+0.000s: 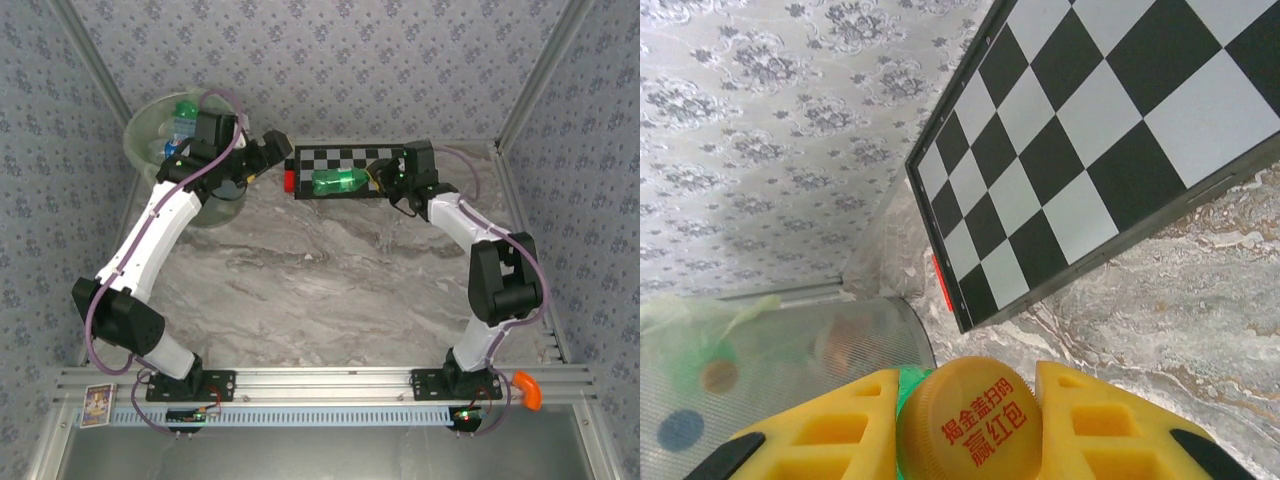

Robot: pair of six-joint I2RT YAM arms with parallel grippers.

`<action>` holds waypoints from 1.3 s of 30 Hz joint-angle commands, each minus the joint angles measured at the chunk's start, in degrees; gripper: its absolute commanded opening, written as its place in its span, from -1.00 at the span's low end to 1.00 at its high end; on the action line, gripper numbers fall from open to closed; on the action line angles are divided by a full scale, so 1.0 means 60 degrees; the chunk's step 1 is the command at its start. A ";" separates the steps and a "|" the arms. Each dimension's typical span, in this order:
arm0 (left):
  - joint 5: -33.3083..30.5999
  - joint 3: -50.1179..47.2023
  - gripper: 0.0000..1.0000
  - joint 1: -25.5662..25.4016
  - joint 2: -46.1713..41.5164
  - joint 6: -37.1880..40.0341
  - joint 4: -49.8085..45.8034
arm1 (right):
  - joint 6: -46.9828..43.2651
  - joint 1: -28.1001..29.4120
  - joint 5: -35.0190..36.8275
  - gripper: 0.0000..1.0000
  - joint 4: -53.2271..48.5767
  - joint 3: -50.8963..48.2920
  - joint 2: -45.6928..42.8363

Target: Put the plastic bottles in the bin

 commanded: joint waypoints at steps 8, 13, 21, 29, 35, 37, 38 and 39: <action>-0.0045 -0.1025 0.95 0.0074 -0.0778 0.0000 0.0862 | -0.0928 0.0370 0.0066 -0.48 -0.1715 0.0581 -0.0679; 0.0006 -0.1873 0.96 0.0107 -0.1379 0.0034 0.1267 | -0.1246 0.0589 0.0545 -0.48 -0.2823 0.0930 -0.0998; 0.0311 -0.3013 0.96 0.0297 -0.2451 -0.0072 0.1882 | -0.1196 0.1302 0.1833 -0.47 -0.3715 0.1185 -0.1547; 0.0623 -0.3720 0.97 0.0693 -0.3135 -0.0653 0.2139 | -0.1317 0.2159 0.2401 -0.48 -0.3999 0.1774 -0.1459; 0.0834 -0.4230 0.97 0.0879 -0.3398 -0.1810 0.2678 | -0.1473 0.2431 0.2505 -0.48 -0.3688 0.1559 -0.1716; 0.0834 -0.4332 0.98 0.0869 -0.3430 -0.2281 0.2884 | -0.1615 0.2475 0.2484 -0.48 -0.3584 0.1555 -0.1796; 0.0820 -0.4375 0.98 0.0883 -0.3458 -0.2466 0.2995 | -0.1708 0.2494 0.2493 -0.48 -0.3544 0.1564 -0.1845; 0.0820 -0.4416 0.98 0.0883 -0.3482 -0.2718 0.3134 | -0.1802 0.2511 0.2482 -0.48 -0.3500 0.1571 -0.1880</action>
